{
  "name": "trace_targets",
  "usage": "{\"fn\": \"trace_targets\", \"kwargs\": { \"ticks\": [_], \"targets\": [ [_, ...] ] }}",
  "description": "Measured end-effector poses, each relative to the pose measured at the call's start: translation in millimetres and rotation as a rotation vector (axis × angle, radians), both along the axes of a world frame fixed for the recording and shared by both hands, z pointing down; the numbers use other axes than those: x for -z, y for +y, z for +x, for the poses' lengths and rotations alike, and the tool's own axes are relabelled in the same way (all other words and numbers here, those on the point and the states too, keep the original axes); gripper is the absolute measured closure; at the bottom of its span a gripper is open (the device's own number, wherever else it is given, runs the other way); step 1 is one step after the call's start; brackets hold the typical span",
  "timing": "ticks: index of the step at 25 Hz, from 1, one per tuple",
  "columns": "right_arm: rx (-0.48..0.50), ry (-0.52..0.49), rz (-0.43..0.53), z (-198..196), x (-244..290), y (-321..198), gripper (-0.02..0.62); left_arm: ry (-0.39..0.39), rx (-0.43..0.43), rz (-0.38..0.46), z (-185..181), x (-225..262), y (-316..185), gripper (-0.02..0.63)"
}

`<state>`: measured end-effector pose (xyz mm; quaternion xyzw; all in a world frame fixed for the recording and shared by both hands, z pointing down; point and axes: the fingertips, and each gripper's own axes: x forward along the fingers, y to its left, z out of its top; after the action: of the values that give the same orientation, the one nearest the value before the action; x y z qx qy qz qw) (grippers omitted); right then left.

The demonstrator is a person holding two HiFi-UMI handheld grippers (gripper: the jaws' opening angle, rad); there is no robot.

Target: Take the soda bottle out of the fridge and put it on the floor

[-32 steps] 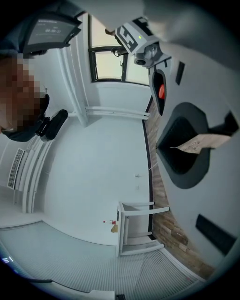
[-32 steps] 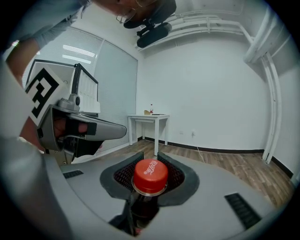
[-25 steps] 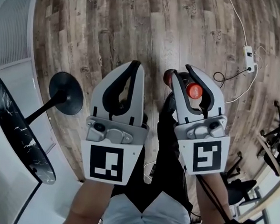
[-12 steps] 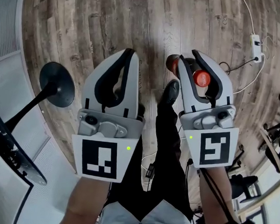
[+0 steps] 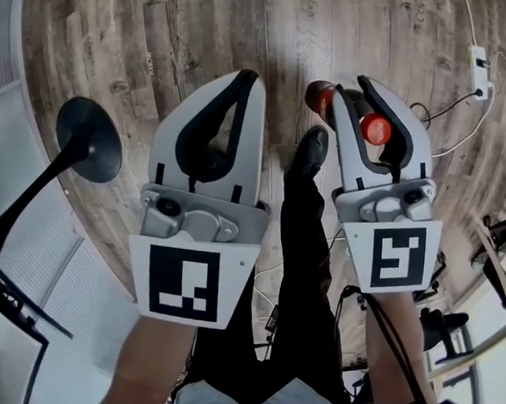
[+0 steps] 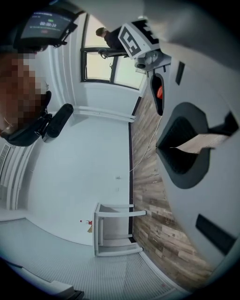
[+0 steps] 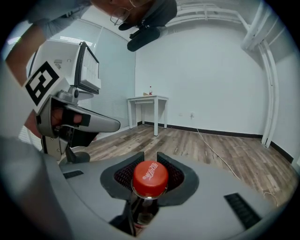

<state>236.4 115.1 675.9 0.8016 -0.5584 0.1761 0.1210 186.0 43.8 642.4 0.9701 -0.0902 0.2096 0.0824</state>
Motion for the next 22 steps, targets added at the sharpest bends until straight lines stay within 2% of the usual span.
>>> {"fn": "trace_targets", "kwargs": {
  "ticks": [12,22],
  "targets": [
    [-0.01,-0.004,-0.036,-2,-81,21,0.497,-0.047,-0.023,-0.012,-6,-76,9,0.589],
    [-0.009,-0.044,-0.073,1,-130,27,0.499,-0.076,-0.015,-0.027,-5,-116,8,0.589]
  ]
}}
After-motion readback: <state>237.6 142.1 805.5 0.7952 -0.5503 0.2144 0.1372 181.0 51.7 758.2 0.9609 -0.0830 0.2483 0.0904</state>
